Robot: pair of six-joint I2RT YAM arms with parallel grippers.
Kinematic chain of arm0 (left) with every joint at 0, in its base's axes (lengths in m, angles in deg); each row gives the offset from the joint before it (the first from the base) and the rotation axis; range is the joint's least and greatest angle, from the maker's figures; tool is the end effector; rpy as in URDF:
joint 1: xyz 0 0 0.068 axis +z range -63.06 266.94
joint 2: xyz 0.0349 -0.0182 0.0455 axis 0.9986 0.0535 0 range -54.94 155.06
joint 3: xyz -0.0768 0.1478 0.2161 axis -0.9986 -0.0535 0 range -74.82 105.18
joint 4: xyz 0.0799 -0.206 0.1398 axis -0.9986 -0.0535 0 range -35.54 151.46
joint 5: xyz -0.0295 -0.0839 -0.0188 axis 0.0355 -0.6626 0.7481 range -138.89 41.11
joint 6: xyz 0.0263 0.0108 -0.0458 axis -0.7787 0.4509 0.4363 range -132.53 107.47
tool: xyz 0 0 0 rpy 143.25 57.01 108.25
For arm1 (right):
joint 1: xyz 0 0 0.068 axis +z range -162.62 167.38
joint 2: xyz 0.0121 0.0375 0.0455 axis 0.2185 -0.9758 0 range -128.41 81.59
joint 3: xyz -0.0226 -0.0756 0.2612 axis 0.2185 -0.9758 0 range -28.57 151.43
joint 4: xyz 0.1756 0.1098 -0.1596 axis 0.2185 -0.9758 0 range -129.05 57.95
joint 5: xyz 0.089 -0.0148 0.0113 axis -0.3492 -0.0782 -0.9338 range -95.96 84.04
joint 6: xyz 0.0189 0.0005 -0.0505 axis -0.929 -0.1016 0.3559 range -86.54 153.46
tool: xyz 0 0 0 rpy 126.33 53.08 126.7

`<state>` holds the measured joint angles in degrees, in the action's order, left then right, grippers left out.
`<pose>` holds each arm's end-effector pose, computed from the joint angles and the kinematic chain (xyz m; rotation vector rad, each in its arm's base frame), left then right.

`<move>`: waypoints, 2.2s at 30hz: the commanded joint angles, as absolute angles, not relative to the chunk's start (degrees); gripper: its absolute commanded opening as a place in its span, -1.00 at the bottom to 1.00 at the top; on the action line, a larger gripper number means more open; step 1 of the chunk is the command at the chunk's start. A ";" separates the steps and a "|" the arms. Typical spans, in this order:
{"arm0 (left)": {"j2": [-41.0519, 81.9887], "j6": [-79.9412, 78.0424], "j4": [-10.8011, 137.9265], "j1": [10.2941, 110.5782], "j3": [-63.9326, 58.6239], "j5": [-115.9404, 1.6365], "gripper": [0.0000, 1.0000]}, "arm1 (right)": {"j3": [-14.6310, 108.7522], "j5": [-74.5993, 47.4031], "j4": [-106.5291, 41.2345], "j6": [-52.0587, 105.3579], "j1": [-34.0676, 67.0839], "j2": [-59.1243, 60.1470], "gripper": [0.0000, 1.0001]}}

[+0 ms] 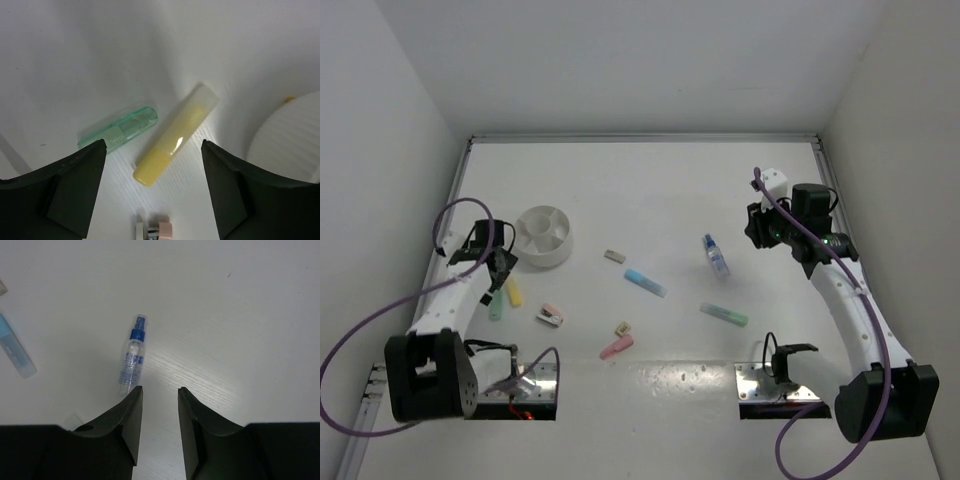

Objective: Sort the stationery into containers
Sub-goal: Pick up the pen from the center of the board.

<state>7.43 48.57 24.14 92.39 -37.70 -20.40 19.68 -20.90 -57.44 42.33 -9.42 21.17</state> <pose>0.1908 0.0352 0.2038 -1.4899 1.9899 0.2744 0.2269 0.0219 0.2841 -0.3736 2.1788 0.2353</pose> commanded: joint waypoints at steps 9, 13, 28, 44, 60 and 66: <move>28.38 36.51 32.02 95.81 -27.82 -27.37 0.13 | 21.08 -18.71 -54.99 42.34 -9.19 22.35 -0.30; 28.38 35.11 33.33 96.52 -27.80 -26.83 0.24 | 21.08 -18.70 -54.99 42.87 -9.19 22.35 -0.30; 34.35 31.42 37.55 97.75 -29.65 -33.77 0.15 | 21.08 -18.17 -54.99 42.87 -9.19 21.83 -0.30; 34.80 30.89 34.48 97.75 -29.65 -36.76 0.11 | 21.08 -18.17 -54.99 42.34 -9.19 22.88 -0.30; 34.01 29.75 32.28 100.29 -28.51 -35.71 -0.54 | 21.08 -19.23 -54.99 41.81 -9.19 24.46 -0.30; 29.72 29.75 32.28 102.14 -27.28 -37.03 -0.86 | 21.08 -19.23 -54.99 41.29 -9.19 24.46 -0.30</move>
<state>33.79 29.73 33.45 100.96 -29.00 -36.20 19.68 -18.45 -57.40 42.06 -9.42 23.51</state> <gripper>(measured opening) 0.319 0.349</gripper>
